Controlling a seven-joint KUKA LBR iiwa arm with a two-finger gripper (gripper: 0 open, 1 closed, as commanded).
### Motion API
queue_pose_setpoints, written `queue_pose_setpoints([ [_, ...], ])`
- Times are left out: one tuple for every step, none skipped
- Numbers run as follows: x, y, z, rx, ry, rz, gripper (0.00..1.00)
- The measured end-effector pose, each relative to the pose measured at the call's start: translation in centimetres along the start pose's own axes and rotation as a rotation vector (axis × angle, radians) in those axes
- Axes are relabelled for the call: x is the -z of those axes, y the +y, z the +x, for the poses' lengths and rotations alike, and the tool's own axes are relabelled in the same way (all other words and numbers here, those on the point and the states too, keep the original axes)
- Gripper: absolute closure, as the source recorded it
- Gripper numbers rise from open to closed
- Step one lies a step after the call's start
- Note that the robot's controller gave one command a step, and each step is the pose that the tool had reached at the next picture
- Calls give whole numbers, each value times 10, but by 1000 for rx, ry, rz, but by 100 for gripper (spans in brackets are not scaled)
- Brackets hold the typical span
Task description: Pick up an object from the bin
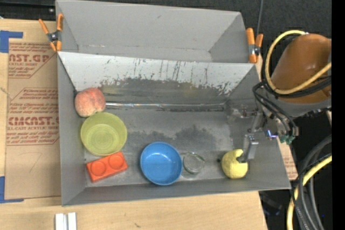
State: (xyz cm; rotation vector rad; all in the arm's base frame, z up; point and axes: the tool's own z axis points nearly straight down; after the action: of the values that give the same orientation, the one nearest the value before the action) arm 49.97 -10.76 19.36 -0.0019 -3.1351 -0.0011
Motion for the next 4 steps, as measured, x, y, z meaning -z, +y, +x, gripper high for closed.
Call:
queue_pose_setpoints([
  [5, 1, -2, 2, -8, 1, 0],
  [-87, -34, 8, 297, -4, 1, 0],
  [-59, -49, 17, 310, -11, 3, 0],
  [-94, -43, 15, 373, -4, 0, 0],
])
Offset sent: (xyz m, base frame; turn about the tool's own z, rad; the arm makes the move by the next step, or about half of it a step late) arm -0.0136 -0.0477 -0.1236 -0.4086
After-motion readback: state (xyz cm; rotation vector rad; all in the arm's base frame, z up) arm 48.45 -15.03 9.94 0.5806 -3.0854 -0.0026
